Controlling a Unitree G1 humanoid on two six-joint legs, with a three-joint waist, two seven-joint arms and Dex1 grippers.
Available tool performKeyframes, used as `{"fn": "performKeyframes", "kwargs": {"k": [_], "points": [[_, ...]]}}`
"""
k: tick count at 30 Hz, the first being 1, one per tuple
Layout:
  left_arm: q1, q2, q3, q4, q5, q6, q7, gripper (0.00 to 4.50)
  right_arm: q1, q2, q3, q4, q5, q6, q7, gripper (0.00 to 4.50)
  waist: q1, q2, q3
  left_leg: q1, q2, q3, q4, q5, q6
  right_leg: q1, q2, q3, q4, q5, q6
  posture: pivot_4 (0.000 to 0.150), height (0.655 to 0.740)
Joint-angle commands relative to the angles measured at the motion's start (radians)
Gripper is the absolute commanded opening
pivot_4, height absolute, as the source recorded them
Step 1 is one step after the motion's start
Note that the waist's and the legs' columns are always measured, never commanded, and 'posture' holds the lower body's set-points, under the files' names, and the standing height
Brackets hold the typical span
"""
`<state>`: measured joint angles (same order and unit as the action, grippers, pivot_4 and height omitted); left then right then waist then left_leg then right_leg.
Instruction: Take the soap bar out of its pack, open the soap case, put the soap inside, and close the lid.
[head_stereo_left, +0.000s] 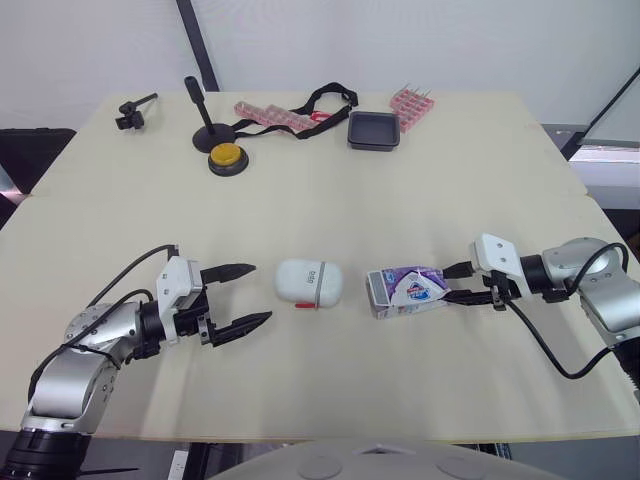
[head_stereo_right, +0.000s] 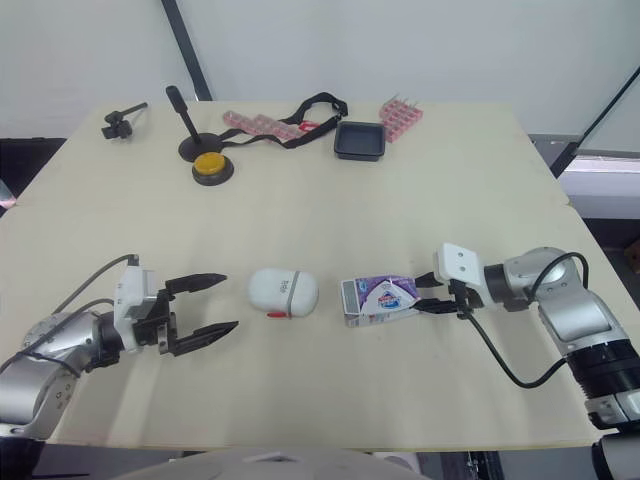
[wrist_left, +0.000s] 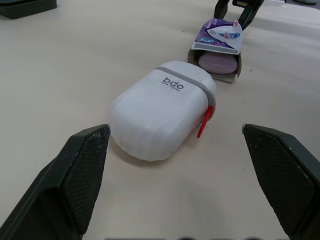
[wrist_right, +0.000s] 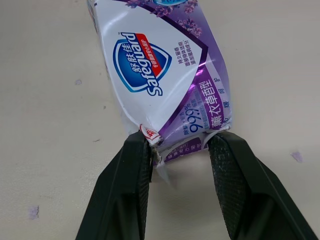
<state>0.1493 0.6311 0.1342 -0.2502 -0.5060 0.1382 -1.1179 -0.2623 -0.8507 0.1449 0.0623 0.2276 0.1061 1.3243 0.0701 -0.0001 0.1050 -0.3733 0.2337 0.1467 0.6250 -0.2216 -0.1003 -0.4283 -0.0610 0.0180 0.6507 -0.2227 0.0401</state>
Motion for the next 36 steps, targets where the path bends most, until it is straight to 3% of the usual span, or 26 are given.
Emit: {"fn": "performKeyframes", "kwargs": {"k": [1, 36], "points": [[-0.006, 0.009, -0.002, -0.014, 0.0, -0.012, -0.004, 4.5, 0.01, -0.012, -0.026, -0.009, 0.004, -0.007, -0.002, 1.87, 0.0, 0.0, 0.0, 0.0, 0.0, 0.0, 0.0, 0.0, 0.0, 0.0, 0.0, 0.0, 0.0, 0.0, 0.0, 0.15, 0.7291], [-0.036, 0.007, -0.02, 0.04, 0.015, -0.03, -0.004, 4.5, -0.051, -0.174, -0.125, -0.156, -0.009, 0.052, -0.033, 1.87, 0.002, 0.0, 0.0, 0.0, 0.0, 0.0, 0.0, 0.0, 0.0, 0.0, 0.0, 0.0, 0.0, 0.0, 0.0, 0.15, 0.7291]]}}
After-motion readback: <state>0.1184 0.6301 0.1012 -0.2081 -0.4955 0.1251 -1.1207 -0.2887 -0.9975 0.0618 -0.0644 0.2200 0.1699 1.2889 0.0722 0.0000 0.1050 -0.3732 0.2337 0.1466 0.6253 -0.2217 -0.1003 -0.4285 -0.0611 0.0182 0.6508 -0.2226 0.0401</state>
